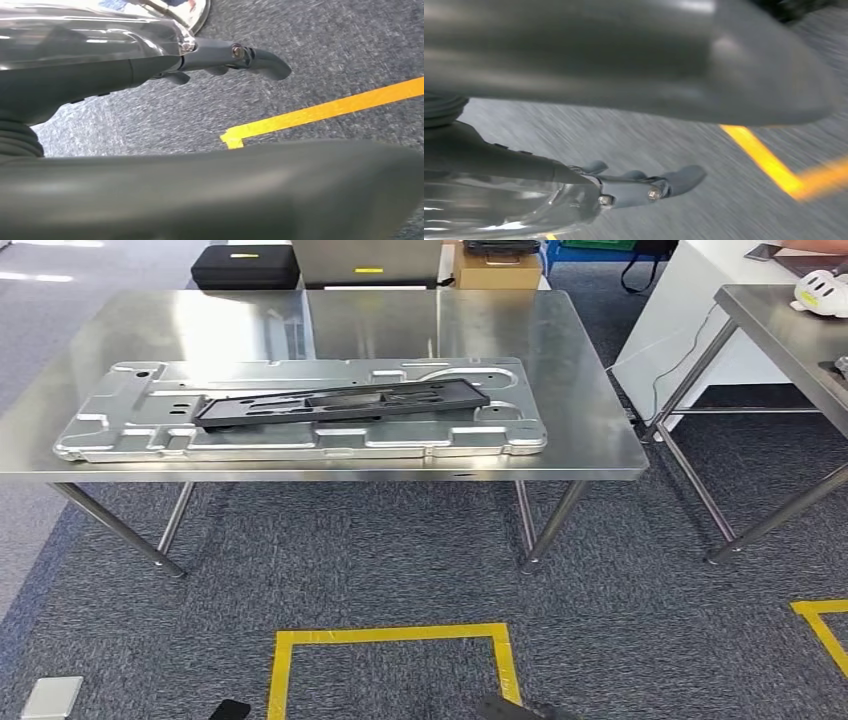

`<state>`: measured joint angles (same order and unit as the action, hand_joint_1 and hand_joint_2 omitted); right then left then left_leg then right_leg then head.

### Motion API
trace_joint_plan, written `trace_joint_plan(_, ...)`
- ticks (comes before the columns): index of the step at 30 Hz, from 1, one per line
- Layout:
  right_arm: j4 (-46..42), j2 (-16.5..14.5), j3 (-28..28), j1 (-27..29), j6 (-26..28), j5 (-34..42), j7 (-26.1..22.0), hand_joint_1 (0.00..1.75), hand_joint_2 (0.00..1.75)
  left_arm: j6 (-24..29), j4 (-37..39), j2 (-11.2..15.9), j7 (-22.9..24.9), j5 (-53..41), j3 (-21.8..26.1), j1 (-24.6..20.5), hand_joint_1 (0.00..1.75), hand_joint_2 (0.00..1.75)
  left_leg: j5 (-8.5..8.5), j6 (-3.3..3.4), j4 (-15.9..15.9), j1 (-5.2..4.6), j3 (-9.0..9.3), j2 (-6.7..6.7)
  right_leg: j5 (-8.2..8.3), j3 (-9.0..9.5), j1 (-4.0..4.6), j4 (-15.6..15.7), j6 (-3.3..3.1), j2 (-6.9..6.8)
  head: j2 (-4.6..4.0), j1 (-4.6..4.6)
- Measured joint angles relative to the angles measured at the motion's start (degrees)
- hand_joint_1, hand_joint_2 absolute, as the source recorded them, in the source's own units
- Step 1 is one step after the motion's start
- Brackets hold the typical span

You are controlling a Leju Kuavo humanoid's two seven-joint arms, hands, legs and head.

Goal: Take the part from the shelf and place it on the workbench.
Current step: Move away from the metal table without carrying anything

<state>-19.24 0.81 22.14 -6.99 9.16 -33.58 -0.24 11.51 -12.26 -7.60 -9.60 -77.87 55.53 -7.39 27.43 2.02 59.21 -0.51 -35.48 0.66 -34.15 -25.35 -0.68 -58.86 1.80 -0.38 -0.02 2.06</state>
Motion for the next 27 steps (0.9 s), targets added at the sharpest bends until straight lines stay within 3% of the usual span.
trace_joint_plan(1,1.4,0.0,-0.6,0.3,-0.5,-0.1,1.4,0.00,0.00,0.0,0.0,0.0,0.0,-0.1,-0.2,-0.2,0.00,0.00,-0.38,-0.28,0.2,-0.06,-0.29,0.06,-0.53,1.15,0.12,1.9,-0.12,0.02,0.00,0.02)
trace_joint_plan(3,3.7,0.0,-1.1,1.3,-0.9,-0.9,3.8,0.00,0.00,0.0,0.0,0.0,0.2,-0.2,-0.4,-0.3,0.00,0.00,-1.01,-0.84,0.4,-0.06,-0.85,0.04,-0.37,0.70,0.01,2.5,-0.67,-0.13,0.00,0.04)
trace_joint_plan(4,4.6,0.0,-1.2,1.8,-1.0,-1.4,5.0,0.00,0.00,0.0,0.0,0.0,0.3,-0.2,-0.5,-0.3,0.00,0.00,-0.06,-1.22,0.9,0.01,-1.22,-0.04,0.14,0.09,-0.12,2.6,-1.16,-0.25,0.00,0.07)
trace_joint_plan(5,5.3,0.0,-1.2,2.2,-1.3,-1.6,6.0,0.00,0.00,0.0,0.0,0.0,0.4,-0.2,-0.6,-0.1,0.00,0.00,1.96,-1.63,2.1,0.13,-1.64,-0.13,0.80,-0.67,-0.26,2.6,-1.72,-0.39,0.01,0.11)
trace_joint_plan(7,6.5,0.0,-1.5,2.6,-2.3,-1.0,7.8,0.00,0.00,0.0,0.0,0.0,0.5,-0.2,-0.6,-0.1,0.00,0.00,8.10,-2.50,7.4,0.55,-2.59,-0.21,2.19,-2.50,-0.27,2.5,-2.34,-0.51,0.01,0.21)
trace_joint_plan(8,6.9,0.0,-1.9,2.8,-3.0,-0.3,8.5,0.00,0.00,0.0,0.0,0.0,0.5,-0.2,-0.7,-0.1,0.00,0.00,10.29,-2.81,10.8,0.71,-2.94,-0.21,2.84,-3.50,-0.23,2.3,-2.40,-0.57,0.01,0.23)
trace_joint_plan(9,7.2,0.0,-2.3,2.8,-3.8,0.3,9.2,0.00,0.00,-0.1,0.0,0.0,0.5,-0.2,-0.7,-0.1,0.00,0.00,11.07,-3.02,13.7,0.82,-2.94,-0.21,3.47,-4.60,-0.21,2.0,-2.36,-0.63,0.00,0.23)
trace_joint_plan(11,7.7,0.0,-3.2,2.9,-5.1,1.1,10.4,0.00,0.00,-0.1,0.0,0.0,0.5,-0.1,-0.7,-0.1,0.00,0.00,8.81,-3.08,14.8,0.96,-0.88,-0.21,4.56,-6.93,-0.20,1.1,-2.17,-0.72,0.01,0.23)
trace_joint_plan(12,7.9,0.0,-3.6,2.9,-5.5,1.3,10.9,0.00,0.00,-0.1,0.0,0.0,0.5,-0.1,-0.7,-0.2,0.00,0.00,7.20,-2.92,12.6,0.99,1.45,-0.23,5.06,-7.99,-0.20,0.7,-2.03,-0.72,0.01,0.23)
trace_joint_plan(14,8.1,-0.1,-4.1,2.9,-5.8,1.6,11.7,0.00,0.00,0.0,0.0,0.0,0.5,-0.1,-0.7,-0.4,0.00,0.00,6.30,-2.30,4.4,0.80,7.98,-0.35,5.91,-9.41,-0.13,0.0,-1.62,-0.65,0.01,0.25)
trace_joint_plan(16,8.2,-0.1,-4.6,2.9,-5.8,1.7,12.2,0.00,0.00,0.0,0.0,0.1,0.5,-0.1,-0.7,-0.7,0.00,0.00,7.56,-1.61,-2.1,0.46,12.36,-0.46,6.86,-10.10,-0.07,-0.3,-0.98,-0.64,0.01,0.24)
trace_joint_plan(18,8.4,-0.1,-5.2,2.9,-5.7,1.9,12.7,0.00,0.00,-0.1,0.0,0.1,0.4,-0.1,-0.7,-0.7,0.00,0.00,7.70,-0.95,-3.7,0.40,12.54,-0.39,7.83,-10.77,-0.13,-0.3,-0.24,-0.64,0.00,0.22)
trace_joint_plan(19,8.5,0.0,-5.5,2.9,-5.7,2.1,12.8,0.00,0.44,-0.2,0.0,0.1,0.3,-0.1,-0.7,-0.7,0.00,0.00,7.28,-0.54,-3.8,0.47,12.00,-0.25,7.53,-11.21,-0.20,-0.6,0.05,-0.52,0.00,0.22)
trace_joint_plan(20,8.6,0.0,-5.7,3.0,-5.7,2.2,12.9,0.00,0.44,-0.4,0.0,0.1,0.2,-0.1,-0.7,-0.6,0.00,0.00,6.66,-0.08,-3.9,0.55,11.35,-0.11,6.32,-11.82,-0.25,-1.8,0.25,-0.38,0.00,0.21)
trace_joint_plan(22,8.7,0.0,-6.0,3.1,-5.8,2.3,12.9,0.00,0.44,-0.6,0.0,0.1,-0.2,-0.1,-0.7,-0.4,0.00,0.00,5.42,0.48,-3.9,0.54,9.90,0.14,1.55,-13.66,-0.30,-7.4,0.49,-0.08,0.00,0.17)
trace_joint_plan(23,8.7,0.0,-6.2,3.1,-5.8,2.4,12.7,0.00,0.00,-0.6,0.0,0.1,-0.4,-0.1,-0.7,-0.3,0.00,0.00,4.88,0.56,-3.8,0.46,9.14,0.19,-0.84,-14.55,-0.30,-11.1,0.60,-0.01,0.00,0.16)
trace_joint_plan(24,8.8,0.0,-6.4,3.1,-5.8,2.4,12.6,0.00,0.00,-0.6,0.0,0.1,-0.6,0.0,-0.7,-0.3,0.00,0.44,4.43,0.53,-3.6,0.40,8.41,0.26,-2.38,-14.91,-0.29,-13.9,0.71,0.04,0.01,0.15)
trace_joint_plan(25,8.8,0.0,-6.5,3.1,-5.8,2.4,12.5,0.00,0.00,-0.6,0.0,0.1,-0.7,0.1,-0.7,-0.2,0.00,0.87,4.05,0.48,-3.4,0.37,7.73,0.32,-2.88,-14.38,-0.30,-15.0,0.81,0.07,0.01,0.15)
trace_joint_plan(26,8.8,0.0,-6.6,3.1,-5.8,2.3,12.4,0.00,0.00,-0.6,0.0,0.1,-0.9,0.2,-0.7,-0.1,0.00,1.31,3.79,0.40,-3.1,0.38,7.09,0.37,-2.35,-12.72,-0.31,-13.8,0.88,0.07,0.01,0.15)
trace_joint_plan(27,8.8,0.1,-6.6,3.1,-5.8,2.2,12.4,0.00,0.00,-0.6,0.0,0.1,-1.1,0.2,-0.7,-0.1,0.00,1.75,3.61,0.30,-2.7,0.40,6.55,0.40,-1.13,-10.09,-0.32,-10.5,0.89,0.06,0.01,0.15)
